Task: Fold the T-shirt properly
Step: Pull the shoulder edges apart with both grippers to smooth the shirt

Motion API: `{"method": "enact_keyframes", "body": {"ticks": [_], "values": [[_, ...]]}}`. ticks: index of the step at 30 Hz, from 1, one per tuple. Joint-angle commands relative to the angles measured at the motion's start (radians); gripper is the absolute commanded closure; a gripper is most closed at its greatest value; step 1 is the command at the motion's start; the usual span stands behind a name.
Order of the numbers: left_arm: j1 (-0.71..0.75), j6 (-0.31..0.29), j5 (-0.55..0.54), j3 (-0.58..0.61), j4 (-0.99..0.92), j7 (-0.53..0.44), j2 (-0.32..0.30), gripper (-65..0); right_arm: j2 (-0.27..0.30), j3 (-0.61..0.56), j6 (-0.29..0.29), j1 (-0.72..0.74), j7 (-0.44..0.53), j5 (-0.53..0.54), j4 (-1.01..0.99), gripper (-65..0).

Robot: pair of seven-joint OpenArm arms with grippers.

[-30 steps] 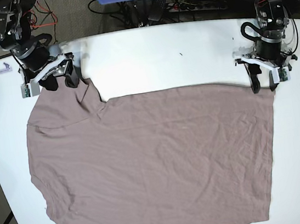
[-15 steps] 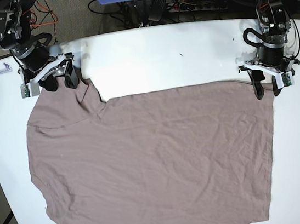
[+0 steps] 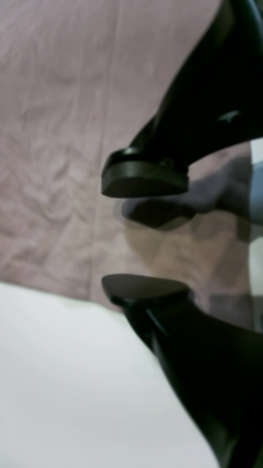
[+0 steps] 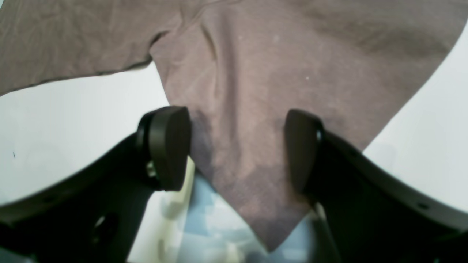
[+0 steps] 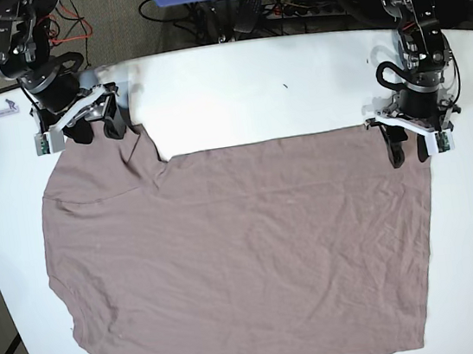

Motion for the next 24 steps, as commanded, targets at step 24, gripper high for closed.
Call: {"method": "enact_keyframes", "body": {"ticks": [24], "values": [[0.034, -0.004, 0.015, -0.028, 0.006, 0.012, -0.034, -33.3, 0.006, 0.006, 0.007, -0.005, 0.011, 0.013, 0.012, -39.9]]}}
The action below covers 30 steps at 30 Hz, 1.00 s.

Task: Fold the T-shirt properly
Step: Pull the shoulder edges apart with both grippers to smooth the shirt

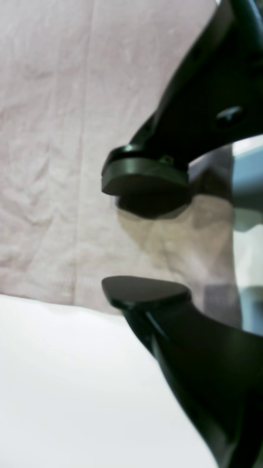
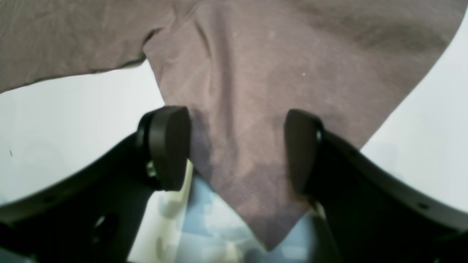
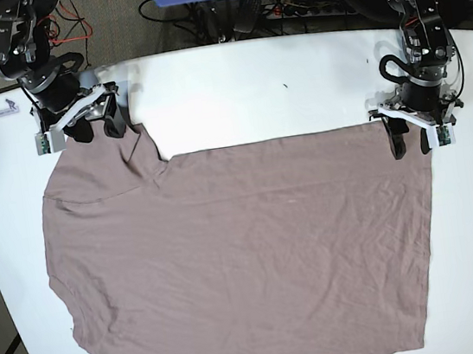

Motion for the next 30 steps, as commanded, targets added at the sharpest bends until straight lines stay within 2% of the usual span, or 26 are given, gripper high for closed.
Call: {"method": "enact_keyframes", "body": {"ticks": [1, 15, 21, 23, 30], "values": [[0.004, 0.004, -0.001, -0.017, 0.012, -0.010, -0.015, -33.2, 0.007, 0.005, 0.008, -0.005, 0.018, 0.016, 0.017, -39.9], [0.005, 0.002, -0.001, -0.024, -0.028, -0.011, -0.015, -33.0, 0.018, 0.002, 0.003, 0.003, 0.005, 0.001, 0.013, -40.0], [0.009, 0.003, 0.011, -0.019, -0.070, 0.056, -0.016, -33.3, 0.017, 0.002, 0.003, 0.003, -0.001, 0.001, 0.014, -40.0], [0.016, 0.001, 0.018, -0.023, -0.097, 0.112, -0.024, -34.0, 0.012, -0.001, 0.007, -0.011, -0.011, -0.004, 0.014, -40.0], [0.033, 0.000, 0.019, -0.021, -0.112, 0.137, -0.027, -34.3, 0.009, 0.000, 0.007, -0.012, -0.014, -0.004, 0.013, -40.0]]}}
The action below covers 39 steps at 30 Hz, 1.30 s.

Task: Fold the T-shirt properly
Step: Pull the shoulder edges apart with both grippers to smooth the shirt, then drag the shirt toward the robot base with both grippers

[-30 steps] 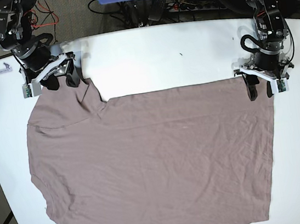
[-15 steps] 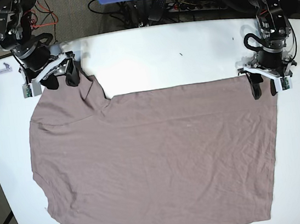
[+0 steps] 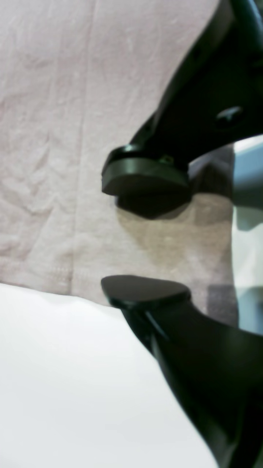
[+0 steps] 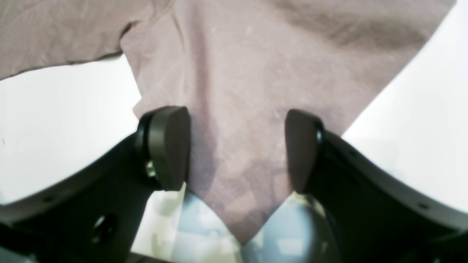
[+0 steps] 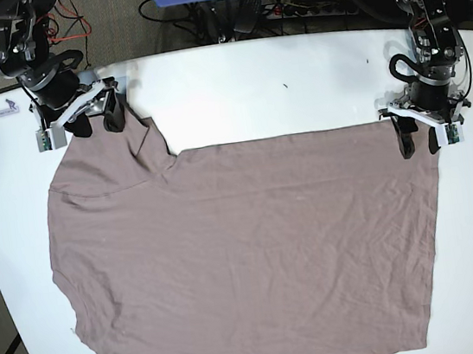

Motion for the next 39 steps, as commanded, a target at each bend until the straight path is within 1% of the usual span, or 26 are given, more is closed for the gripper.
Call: {"method": "enact_keyframes", "body": {"ticks": [1, 11, 13, 17, 19, 21, 27, 29, 31, 39], "values": [[0.032, 0.021, 0.023, 0.003, -0.031, 0.148, -0.003, -34.3, 0.003, 0.001, 0.006, -0.001, 0.008, 0.012, 0.014, -40.0], [0.041, 0.015, -0.015, -0.001, 0.000, 0.139, 0.002, -35.0, 0.007, -0.007, 0.005, 0.008, 0.009, 0.010, 0.011, -40.2], [0.072, 0.011, -0.020, 0.004, 0.080, 0.141, -0.004, -35.0, 0.004, -0.005, 0.005, 0.002, 0.007, 0.005, 0.008, -39.9], [0.091, 0.008, -0.013, 0.002, 0.156, 0.150, -0.007, -34.9, 0.003, -0.005, 0.005, 0.004, 0.008, 0.006, 0.009, -39.8], [0.098, 0.008, -0.007, 0.001, 0.178, 0.165, -0.006, -35.0, 0.004, -0.003, 0.005, 0.005, 0.009, 0.006, 0.010, -39.7], [0.103, 0.006, 0.016, -0.002, 0.204, 0.262, -0.013, -35.2, 0.004, 0.015, -0.002, 0.007, 0.010, 0.013, 0.012, -39.4], [0.096, 0.009, 0.020, -0.001, 0.180, 0.315, -0.015, -35.3, 0.004, 0.035, -0.003, 0.006, 0.008, 0.013, 0.004, -39.4], [0.098, 0.010, 0.021, -0.001, 0.175, 0.314, -0.016, -35.1, 0.003, 0.036, -0.002, 0.003, 0.009, 0.012, 0.001, -39.3], [0.105, 0.007, 0.018, 0.003, 0.164, 0.298, -0.014, -34.8, 0.002, 0.019, -0.002, -0.002, -0.003, 0.011, -0.004, -39.2], [0.118, 0.007, 0.019, 0.003, 0.155, 0.240, -0.014, -34.6, 0.002, 0.017, -0.002, -0.005, -0.002, 0.016, -0.016, -39.3]]}}
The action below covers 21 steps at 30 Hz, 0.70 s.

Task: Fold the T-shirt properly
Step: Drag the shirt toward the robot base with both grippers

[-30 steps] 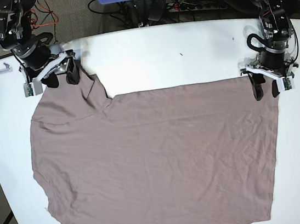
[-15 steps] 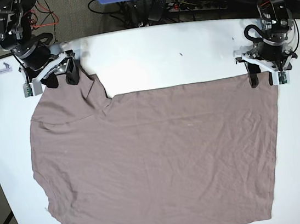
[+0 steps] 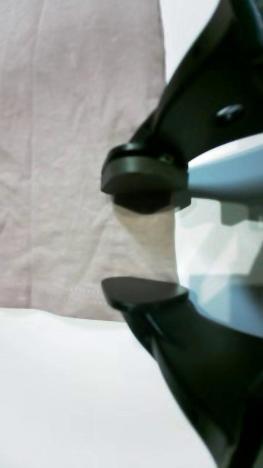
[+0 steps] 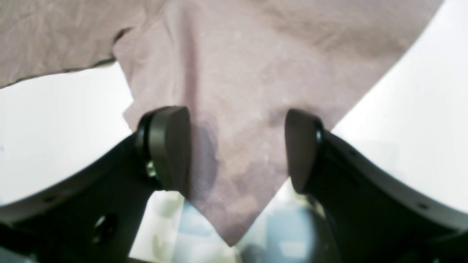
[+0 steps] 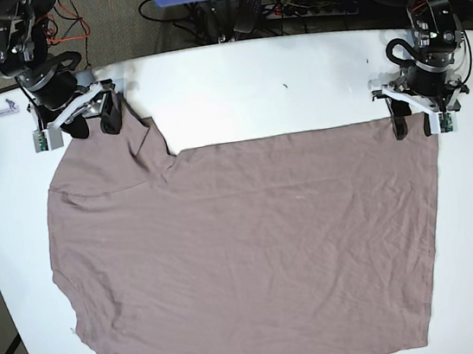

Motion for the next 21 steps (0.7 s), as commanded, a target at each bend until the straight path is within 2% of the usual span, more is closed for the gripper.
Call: {"method": "enact_keyframes", "body": {"ticks": [1, 10, 18, 21], "values": [[0.019, 0.000, 0.018, -0.001, -0.006, 0.052, -0.009, -34.6, 0.007, 0.007, 0.002, -0.004, -0.009, 0.012, 0.000, -39.4], [0.024, 0.000, 0.010, -0.007, -0.009, 0.027, -0.016, -34.6, 0.015, 0.008, 0.001, 0.002, -0.011, 0.022, -0.014, -39.5], [0.027, 0.001, 0.002, -0.005, 0.009, 0.027, -0.017, -34.6, 0.014, 0.004, 0.001, -0.003, -0.021, -0.011, 0.009, -39.7], [0.033, 0.001, 0.022, -0.004, 0.020, 0.036, -0.034, -34.5, 0.012, 0.007, 0.000, -0.002, -0.020, -0.008, 0.007, -39.7]]}}
